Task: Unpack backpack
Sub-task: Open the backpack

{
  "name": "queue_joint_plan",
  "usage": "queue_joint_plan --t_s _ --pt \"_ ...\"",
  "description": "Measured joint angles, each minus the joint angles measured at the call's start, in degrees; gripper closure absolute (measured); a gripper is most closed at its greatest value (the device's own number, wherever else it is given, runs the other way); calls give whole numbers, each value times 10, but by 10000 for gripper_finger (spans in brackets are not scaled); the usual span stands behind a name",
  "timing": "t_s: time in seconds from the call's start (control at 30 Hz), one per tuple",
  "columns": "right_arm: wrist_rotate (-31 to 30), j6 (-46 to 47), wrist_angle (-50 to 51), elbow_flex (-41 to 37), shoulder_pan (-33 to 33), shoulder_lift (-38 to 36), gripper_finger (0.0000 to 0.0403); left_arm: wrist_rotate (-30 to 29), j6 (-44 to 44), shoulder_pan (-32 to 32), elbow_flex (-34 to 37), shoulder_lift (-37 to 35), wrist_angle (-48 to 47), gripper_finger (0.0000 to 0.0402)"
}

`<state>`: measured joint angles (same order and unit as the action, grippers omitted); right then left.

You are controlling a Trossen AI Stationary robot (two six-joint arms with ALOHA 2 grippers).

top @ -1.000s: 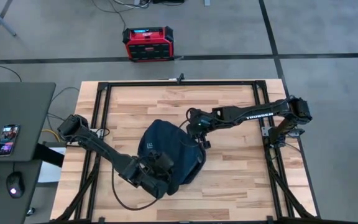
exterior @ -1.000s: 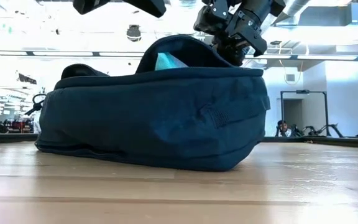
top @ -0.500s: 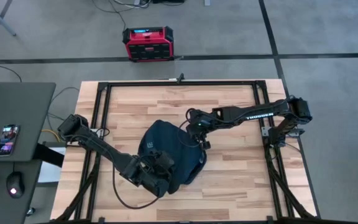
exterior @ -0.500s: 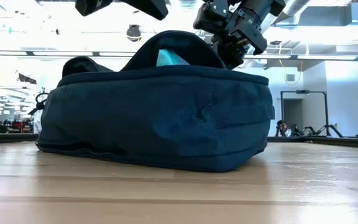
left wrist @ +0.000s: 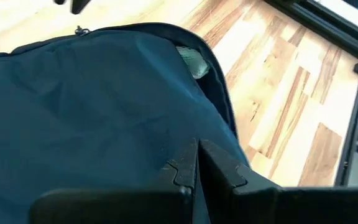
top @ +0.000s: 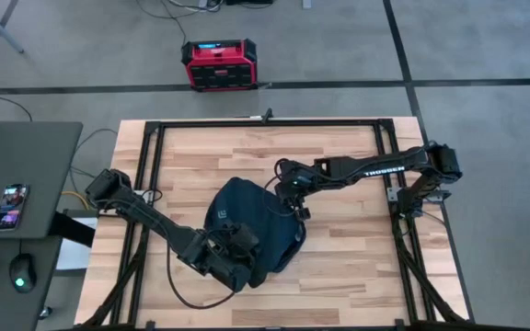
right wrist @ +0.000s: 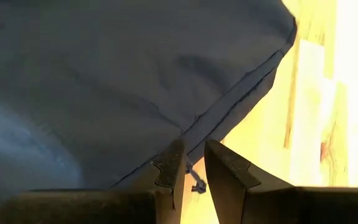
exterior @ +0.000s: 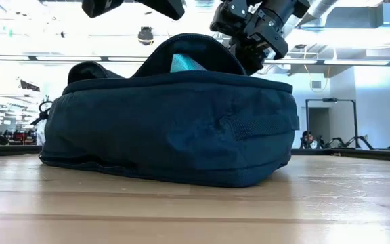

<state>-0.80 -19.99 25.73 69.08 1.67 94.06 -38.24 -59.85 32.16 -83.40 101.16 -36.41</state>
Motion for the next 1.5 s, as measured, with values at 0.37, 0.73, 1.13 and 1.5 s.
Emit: queue_joint_plan --t_s 0.37,0.73,1.13,1.5 --pt "0 0 -9 0 0 0 348 15 -14 0 0 0 4 402" --pt "10 0 -9 0 0 0 343 15 7 0 0 0 3 402" --pt "11 0 -8 0 0 0 240 15 6 0 0 0 2 402" --pt "11 0 -2 0 0 0 203 21 1 0 0 0 3 402"
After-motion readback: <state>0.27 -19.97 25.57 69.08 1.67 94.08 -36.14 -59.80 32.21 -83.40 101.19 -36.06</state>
